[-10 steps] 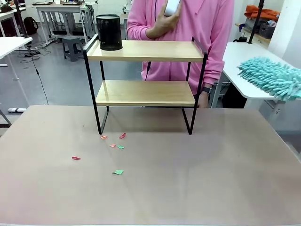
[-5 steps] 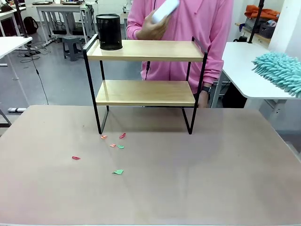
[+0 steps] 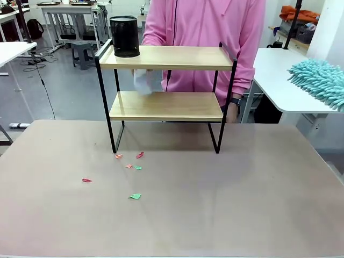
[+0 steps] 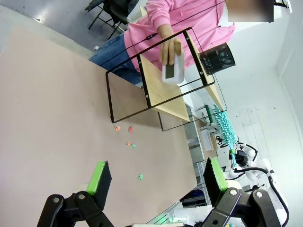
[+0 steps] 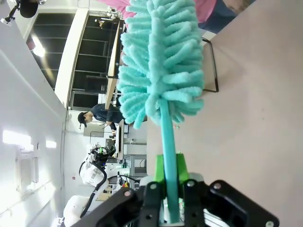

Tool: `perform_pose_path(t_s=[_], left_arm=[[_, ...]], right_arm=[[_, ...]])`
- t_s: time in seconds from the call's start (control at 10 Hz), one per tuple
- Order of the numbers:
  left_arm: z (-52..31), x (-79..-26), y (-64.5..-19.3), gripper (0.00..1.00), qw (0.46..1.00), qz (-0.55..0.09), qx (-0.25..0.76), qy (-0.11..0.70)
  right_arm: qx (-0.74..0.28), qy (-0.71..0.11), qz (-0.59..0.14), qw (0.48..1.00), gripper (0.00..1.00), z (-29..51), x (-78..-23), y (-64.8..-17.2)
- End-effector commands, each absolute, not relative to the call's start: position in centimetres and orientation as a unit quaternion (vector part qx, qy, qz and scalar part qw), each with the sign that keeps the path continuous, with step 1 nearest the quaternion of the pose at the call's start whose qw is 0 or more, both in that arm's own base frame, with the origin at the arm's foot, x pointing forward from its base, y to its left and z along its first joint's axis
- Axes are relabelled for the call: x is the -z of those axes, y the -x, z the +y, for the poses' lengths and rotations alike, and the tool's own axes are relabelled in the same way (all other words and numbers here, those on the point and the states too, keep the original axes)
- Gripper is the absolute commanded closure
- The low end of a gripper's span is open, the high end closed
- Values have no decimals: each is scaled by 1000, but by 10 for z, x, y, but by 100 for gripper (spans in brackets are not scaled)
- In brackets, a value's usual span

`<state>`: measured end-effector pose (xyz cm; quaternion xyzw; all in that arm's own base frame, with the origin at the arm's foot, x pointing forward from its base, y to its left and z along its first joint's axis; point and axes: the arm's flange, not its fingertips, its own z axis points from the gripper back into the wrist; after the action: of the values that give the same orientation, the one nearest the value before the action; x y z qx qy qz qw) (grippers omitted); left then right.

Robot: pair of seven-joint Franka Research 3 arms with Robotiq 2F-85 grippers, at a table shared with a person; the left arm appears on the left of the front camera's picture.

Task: Clean the shelf.
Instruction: Hand the Duster back to the human.

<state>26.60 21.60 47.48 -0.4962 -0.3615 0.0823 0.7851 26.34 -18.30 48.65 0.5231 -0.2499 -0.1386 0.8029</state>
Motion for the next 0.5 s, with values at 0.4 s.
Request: perform_pose_path(t_s=[0.4], left_arm=[[195,-498,-262,0,765,-349,-15,541]], right_arm=[[75,-596,-311,737,87,-205,-531,-250]])
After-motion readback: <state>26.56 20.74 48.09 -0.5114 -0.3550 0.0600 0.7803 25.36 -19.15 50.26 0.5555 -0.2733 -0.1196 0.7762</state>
